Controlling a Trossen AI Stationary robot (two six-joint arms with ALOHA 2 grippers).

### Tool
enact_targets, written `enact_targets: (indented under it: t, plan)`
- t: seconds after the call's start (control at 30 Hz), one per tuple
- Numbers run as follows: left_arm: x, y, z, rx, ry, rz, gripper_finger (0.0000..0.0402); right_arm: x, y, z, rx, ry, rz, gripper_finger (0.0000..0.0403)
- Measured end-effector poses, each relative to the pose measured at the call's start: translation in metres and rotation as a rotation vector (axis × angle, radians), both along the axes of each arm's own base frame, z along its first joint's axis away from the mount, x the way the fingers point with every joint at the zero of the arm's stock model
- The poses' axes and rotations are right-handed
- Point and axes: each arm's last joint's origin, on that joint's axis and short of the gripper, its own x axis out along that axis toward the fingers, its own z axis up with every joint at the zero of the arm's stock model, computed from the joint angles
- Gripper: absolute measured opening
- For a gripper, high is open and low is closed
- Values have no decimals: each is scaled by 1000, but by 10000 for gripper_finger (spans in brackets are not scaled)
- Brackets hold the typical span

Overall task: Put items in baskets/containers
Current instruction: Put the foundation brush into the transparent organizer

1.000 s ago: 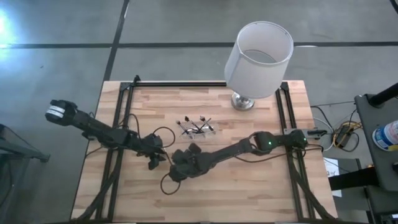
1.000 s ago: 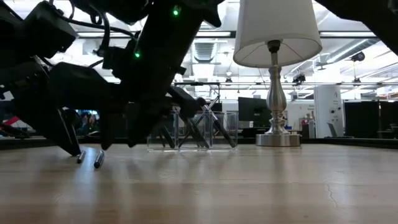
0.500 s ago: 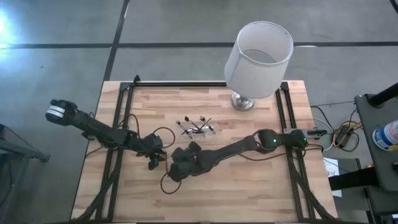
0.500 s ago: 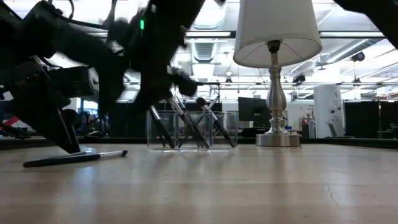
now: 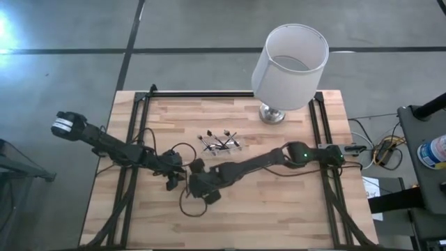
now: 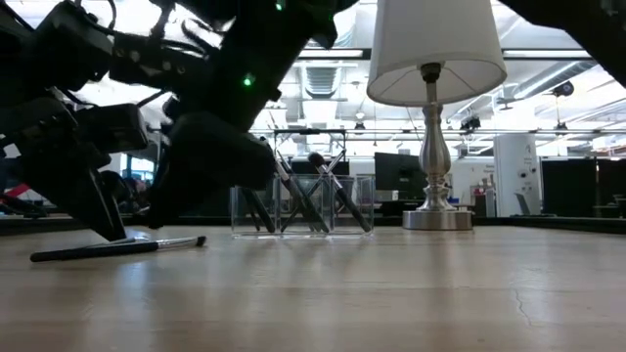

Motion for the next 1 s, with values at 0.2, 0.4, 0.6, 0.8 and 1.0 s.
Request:
enact_targets:
  t: [0.2,0.4,0.6,0.8,1.0]
  plan:
    - [0,0,0,-8,-2,25,188,7,-23,8,136,13,14,185]
    - [0,-1,1,-22,-7,45,188,7,-44,6,217,66,51,185]
    - [-11,-7,5,4,21,-13,188,5,-49,-3,235,88,94,185]
    - [-27,-16,8,2,79,-70,188,8,-50,-7,232,31,118,185]
    - [-36,-20,11,-41,107,-42,188,4,-57,-20,250,63,113,184]
